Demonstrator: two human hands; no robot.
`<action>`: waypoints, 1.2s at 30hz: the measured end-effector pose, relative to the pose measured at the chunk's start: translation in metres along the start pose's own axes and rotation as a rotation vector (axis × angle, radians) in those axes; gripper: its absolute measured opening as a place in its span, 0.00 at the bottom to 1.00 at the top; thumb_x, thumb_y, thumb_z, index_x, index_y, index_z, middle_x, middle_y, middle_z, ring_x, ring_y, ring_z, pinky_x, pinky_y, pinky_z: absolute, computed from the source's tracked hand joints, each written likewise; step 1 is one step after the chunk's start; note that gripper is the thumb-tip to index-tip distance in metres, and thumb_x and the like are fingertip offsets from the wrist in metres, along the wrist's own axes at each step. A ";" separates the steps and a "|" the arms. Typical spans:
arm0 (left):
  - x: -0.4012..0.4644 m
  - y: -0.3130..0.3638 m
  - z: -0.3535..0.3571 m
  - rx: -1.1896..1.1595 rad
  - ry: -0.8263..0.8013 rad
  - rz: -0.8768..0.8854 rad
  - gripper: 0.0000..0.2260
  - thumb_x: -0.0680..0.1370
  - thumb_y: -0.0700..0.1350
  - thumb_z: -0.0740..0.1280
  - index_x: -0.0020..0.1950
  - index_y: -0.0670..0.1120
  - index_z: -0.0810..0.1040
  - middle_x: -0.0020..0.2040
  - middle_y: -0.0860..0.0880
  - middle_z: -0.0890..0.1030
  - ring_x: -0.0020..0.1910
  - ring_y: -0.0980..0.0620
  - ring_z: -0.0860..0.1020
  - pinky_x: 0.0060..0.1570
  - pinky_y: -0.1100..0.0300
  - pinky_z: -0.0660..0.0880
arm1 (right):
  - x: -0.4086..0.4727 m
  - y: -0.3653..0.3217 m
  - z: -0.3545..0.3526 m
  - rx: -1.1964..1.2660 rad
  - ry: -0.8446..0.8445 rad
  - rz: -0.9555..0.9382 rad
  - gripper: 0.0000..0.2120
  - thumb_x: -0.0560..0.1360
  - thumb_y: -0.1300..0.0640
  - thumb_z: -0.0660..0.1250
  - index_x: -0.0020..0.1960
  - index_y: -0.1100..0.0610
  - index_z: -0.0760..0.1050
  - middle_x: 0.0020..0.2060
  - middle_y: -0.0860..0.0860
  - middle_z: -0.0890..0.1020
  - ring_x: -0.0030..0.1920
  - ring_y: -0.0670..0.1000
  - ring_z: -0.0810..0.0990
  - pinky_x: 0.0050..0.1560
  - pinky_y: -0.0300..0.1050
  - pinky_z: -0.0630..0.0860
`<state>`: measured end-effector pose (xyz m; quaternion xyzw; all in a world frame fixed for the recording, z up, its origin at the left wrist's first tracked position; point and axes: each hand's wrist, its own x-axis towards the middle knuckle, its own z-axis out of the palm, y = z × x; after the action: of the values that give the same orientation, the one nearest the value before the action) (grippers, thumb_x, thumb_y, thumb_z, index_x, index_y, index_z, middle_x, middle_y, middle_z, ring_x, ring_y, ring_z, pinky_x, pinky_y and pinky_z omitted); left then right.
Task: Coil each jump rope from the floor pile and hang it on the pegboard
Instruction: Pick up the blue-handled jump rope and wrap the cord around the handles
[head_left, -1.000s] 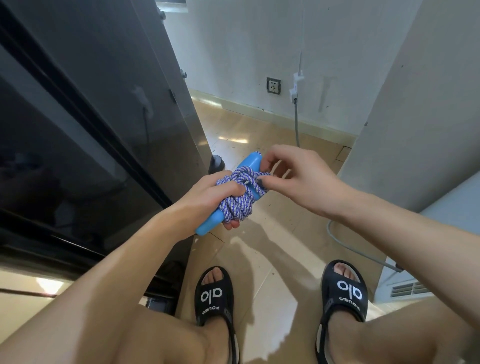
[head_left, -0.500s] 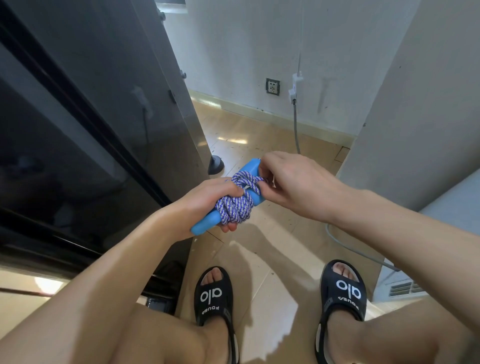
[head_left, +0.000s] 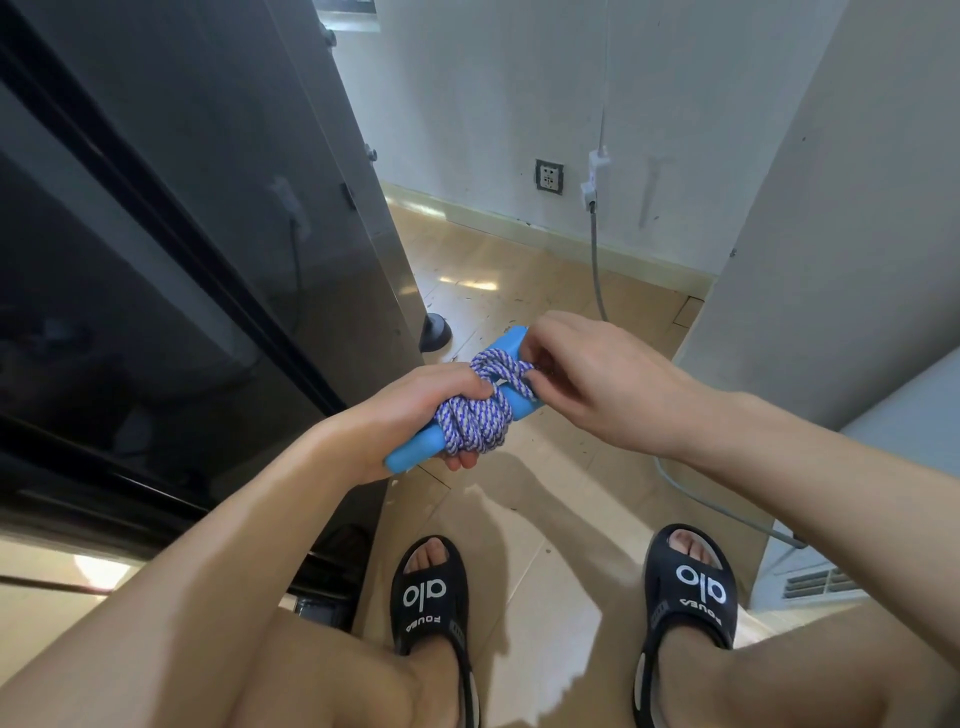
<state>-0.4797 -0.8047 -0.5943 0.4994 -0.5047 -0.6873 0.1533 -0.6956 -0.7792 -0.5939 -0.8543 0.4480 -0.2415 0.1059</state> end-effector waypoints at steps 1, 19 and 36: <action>0.000 0.001 -0.001 -0.023 -0.008 -0.023 0.21 0.71 0.49 0.67 0.57 0.36 0.76 0.45 0.36 0.81 0.28 0.47 0.78 0.25 0.60 0.75 | 0.000 -0.002 -0.001 -0.002 0.006 0.001 0.04 0.79 0.57 0.60 0.53 0.56 0.68 0.42 0.48 0.72 0.39 0.55 0.72 0.40 0.54 0.73; -0.010 0.000 -0.006 -0.064 -0.048 -0.143 0.19 0.76 0.50 0.66 0.57 0.36 0.76 0.45 0.38 0.81 0.30 0.50 0.77 0.27 0.63 0.74 | -0.007 -0.006 -0.001 0.070 -0.050 -0.064 0.08 0.76 0.61 0.65 0.54 0.56 0.77 0.43 0.51 0.74 0.38 0.51 0.72 0.41 0.48 0.72; -0.006 0.004 0.002 0.053 0.030 -0.094 0.13 0.80 0.46 0.62 0.55 0.36 0.75 0.41 0.38 0.82 0.28 0.49 0.77 0.24 0.61 0.73 | -0.001 -0.005 0.009 -0.168 -0.106 0.024 0.03 0.81 0.61 0.58 0.51 0.60 0.65 0.44 0.56 0.72 0.36 0.62 0.72 0.38 0.59 0.73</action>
<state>-0.4797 -0.8009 -0.5879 0.5368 -0.4966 -0.6723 0.1152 -0.6878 -0.7763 -0.6004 -0.8664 0.4705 -0.1561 0.0601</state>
